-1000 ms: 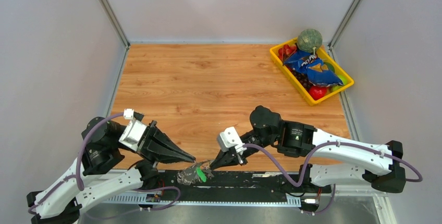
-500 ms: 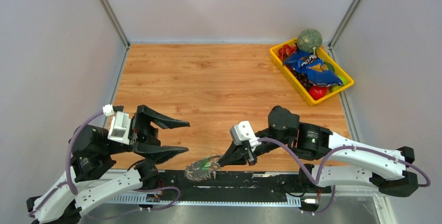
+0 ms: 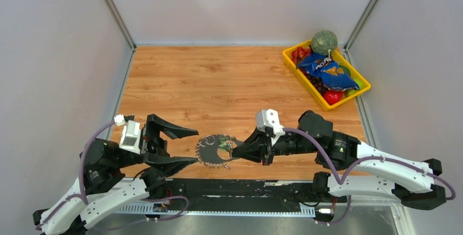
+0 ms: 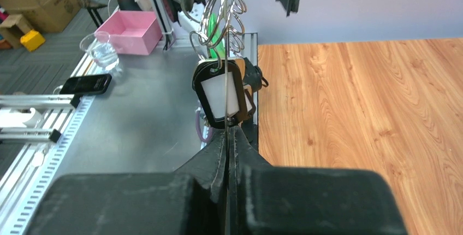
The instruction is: Put the keys on the keyring
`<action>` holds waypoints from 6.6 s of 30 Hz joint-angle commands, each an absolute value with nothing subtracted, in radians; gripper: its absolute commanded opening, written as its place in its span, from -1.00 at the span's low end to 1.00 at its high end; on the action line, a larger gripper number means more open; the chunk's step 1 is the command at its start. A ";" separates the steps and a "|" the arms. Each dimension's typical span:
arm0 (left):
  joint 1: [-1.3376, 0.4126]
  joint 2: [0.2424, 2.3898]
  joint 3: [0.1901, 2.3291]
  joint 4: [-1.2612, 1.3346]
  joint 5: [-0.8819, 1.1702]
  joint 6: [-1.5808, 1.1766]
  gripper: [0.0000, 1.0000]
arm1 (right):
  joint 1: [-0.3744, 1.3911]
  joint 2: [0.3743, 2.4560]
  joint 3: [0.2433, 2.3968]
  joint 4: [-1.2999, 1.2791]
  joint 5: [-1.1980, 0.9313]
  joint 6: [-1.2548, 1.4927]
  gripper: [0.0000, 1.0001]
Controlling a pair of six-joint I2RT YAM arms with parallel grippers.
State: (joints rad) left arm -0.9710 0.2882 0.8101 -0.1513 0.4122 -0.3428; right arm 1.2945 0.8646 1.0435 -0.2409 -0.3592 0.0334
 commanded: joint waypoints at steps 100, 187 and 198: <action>-0.756 1.682 0.944 0.056 0.170 -0.628 0.08 | 1.250 0.726 0.658 -0.385 0.564 0.494 0.57; -0.738 0.729 0.669 -0.279 -0.064 -0.434 0.93 | 0.798 1.300 0.562 -0.323 0.524 0.871 -1.00; -0.738 0.727 0.675 -0.298 -0.071 -0.433 0.95 | 0.829 1.299 0.690 -0.285 0.475 0.802 -0.95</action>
State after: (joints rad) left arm -0.7395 0.7368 0.6739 -0.2977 -0.0753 -0.4427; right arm 0.8124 1.3540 0.6239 -0.3340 0.4938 0.8318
